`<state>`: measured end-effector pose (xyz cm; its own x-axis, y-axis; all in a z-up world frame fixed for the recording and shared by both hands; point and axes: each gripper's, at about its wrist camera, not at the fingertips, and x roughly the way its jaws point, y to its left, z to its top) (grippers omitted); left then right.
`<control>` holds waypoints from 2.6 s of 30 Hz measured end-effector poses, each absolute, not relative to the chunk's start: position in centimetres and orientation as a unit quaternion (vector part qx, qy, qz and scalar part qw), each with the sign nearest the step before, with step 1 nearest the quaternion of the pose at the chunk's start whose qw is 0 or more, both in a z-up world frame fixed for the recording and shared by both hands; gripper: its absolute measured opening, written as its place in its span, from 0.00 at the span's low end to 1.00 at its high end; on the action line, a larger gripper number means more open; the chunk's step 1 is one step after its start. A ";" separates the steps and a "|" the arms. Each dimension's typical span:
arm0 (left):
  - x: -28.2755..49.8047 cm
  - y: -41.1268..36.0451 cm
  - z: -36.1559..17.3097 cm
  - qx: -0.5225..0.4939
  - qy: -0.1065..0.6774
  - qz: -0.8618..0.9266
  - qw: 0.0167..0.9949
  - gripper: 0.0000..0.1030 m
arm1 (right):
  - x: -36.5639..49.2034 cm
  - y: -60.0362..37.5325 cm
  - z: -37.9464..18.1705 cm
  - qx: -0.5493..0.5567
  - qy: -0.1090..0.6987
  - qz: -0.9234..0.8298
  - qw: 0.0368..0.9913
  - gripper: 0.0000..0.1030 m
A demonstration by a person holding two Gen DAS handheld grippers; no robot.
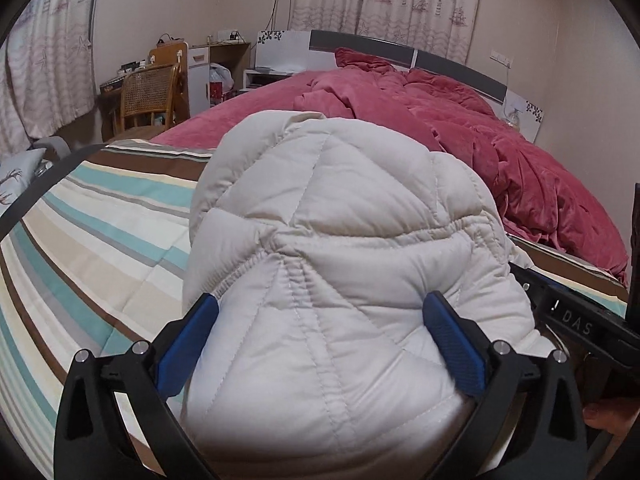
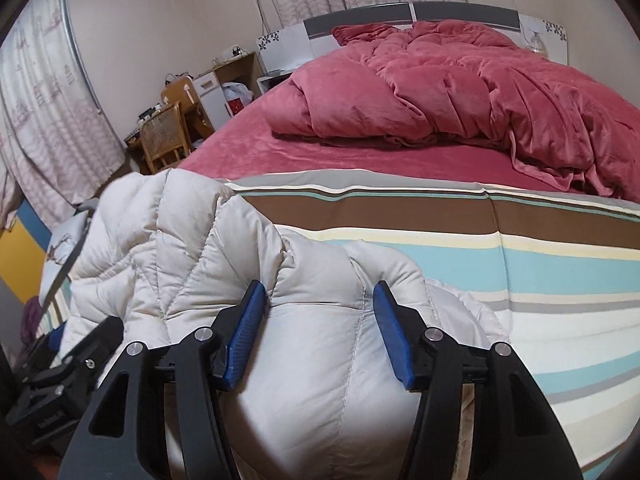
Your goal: Fold large clothes
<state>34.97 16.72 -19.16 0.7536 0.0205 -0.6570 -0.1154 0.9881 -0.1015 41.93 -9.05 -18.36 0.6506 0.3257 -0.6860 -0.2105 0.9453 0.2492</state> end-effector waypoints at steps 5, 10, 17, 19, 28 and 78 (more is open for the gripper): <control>34.4 15.5 -19.4 -0.039 0.343 0.058 0.937 0.98 | 41.4 -8.8 -18.4 0.064 0.387 0.141 0.909 0.54; 31.2 15.7 -17.8 -0.052 0.338 0.050 0.938 0.98 | 38.7 -8.6 -16.2 0.016 0.362 0.128 0.923 0.75; 24.8 16.4 -17.5 -0.087 0.329 0.077 0.937 0.98 | 32.8 -10.5 -13.9 0.037 0.350 0.133 0.927 0.89; 22.6 16.2 -17.5 -0.068 0.316 0.095 0.942 0.98 | 30.9 -10.8 -13.5 0.040 0.349 0.134 0.927 0.94; 15.4 16.1 -16.6 -0.062 0.302 0.126 0.943 0.98 | 21.8 -11.2 -12.2 0.035 0.325 0.143 0.934 0.97; 7.2 15.7 -16.8 -0.025 0.290 0.160 0.943 0.98 | 11.1 -10.3 -13.0 0.011 0.308 0.132 0.942 0.97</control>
